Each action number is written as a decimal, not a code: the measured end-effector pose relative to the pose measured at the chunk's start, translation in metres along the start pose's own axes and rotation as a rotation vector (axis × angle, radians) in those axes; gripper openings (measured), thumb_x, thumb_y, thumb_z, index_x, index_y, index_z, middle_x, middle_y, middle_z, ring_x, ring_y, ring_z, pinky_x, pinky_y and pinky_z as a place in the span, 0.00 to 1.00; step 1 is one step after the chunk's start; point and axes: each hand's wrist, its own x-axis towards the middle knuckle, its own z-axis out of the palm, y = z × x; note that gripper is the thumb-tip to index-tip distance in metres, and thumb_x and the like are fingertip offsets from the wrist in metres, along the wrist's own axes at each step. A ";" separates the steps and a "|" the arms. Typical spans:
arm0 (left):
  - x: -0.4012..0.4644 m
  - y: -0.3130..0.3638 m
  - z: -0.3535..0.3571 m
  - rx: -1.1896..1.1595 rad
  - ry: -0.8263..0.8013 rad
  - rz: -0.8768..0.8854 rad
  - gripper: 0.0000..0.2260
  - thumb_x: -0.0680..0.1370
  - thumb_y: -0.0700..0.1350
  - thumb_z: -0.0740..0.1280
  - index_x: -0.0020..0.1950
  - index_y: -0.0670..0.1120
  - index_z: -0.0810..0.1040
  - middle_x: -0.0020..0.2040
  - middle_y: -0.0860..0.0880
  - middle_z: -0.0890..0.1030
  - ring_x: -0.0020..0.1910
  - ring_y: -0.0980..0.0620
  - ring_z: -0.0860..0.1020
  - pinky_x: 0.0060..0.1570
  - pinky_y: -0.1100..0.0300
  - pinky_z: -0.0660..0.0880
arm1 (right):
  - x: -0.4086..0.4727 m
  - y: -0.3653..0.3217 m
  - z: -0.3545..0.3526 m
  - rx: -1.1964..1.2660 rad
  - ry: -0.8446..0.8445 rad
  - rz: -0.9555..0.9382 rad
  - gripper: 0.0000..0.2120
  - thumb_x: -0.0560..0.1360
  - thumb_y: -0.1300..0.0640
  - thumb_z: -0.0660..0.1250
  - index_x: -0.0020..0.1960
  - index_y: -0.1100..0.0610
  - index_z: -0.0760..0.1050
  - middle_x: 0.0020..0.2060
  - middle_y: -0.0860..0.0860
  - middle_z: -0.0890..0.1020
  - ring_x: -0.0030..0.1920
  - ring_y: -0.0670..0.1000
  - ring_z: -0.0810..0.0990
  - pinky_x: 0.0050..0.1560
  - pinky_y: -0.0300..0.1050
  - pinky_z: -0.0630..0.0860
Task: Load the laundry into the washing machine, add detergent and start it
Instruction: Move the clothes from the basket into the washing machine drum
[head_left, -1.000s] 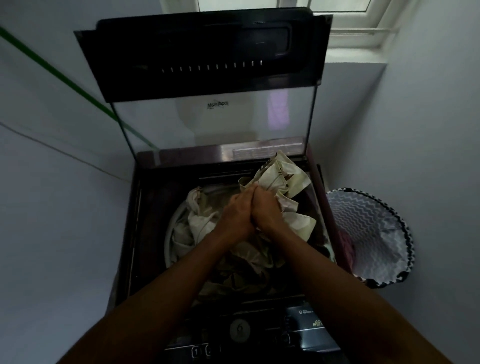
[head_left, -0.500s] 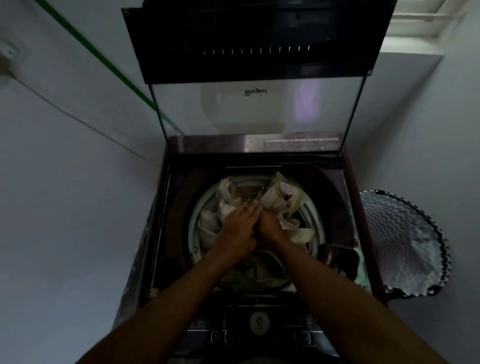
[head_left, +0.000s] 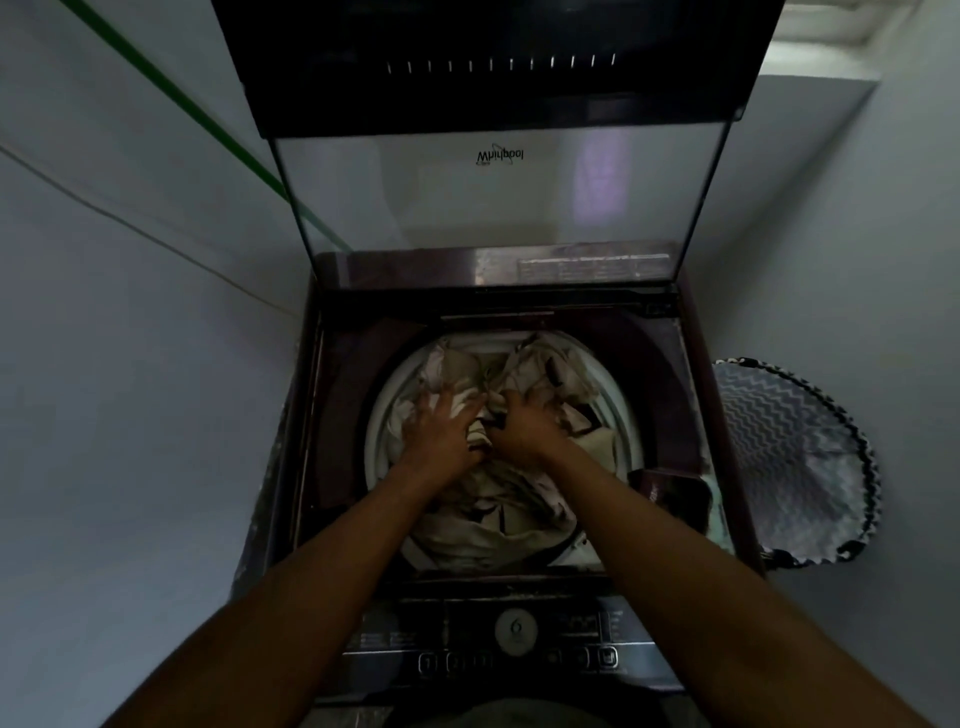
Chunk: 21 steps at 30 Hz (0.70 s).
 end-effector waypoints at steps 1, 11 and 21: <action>0.004 -0.004 0.003 -0.005 -0.021 -0.005 0.35 0.75 0.60 0.66 0.79 0.61 0.54 0.80 0.45 0.48 0.77 0.32 0.46 0.74 0.35 0.50 | 0.000 -0.001 -0.004 0.018 -0.033 -0.026 0.38 0.72 0.40 0.66 0.75 0.55 0.59 0.71 0.61 0.65 0.68 0.62 0.68 0.64 0.51 0.68; 0.026 -0.016 0.048 0.024 -0.259 -0.017 0.39 0.71 0.75 0.51 0.76 0.66 0.38 0.80 0.51 0.37 0.78 0.37 0.36 0.74 0.36 0.40 | 0.011 0.018 0.007 -0.526 -0.413 -0.021 0.53 0.69 0.41 0.74 0.80 0.55 0.44 0.78 0.58 0.54 0.77 0.61 0.55 0.76 0.58 0.55; 0.044 -0.030 0.076 0.012 -0.347 -0.101 0.36 0.78 0.69 0.54 0.77 0.64 0.36 0.79 0.47 0.33 0.77 0.38 0.35 0.74 0.38 0.36 | 0.061 0.043 0.062 -0.085 -0.243 0.199 0.40 0.79 0.43 0.59 0.80 0.55 0.38 0.78 0.60 0.47 0.78 0.63 0.49 0.76 0.61 0.50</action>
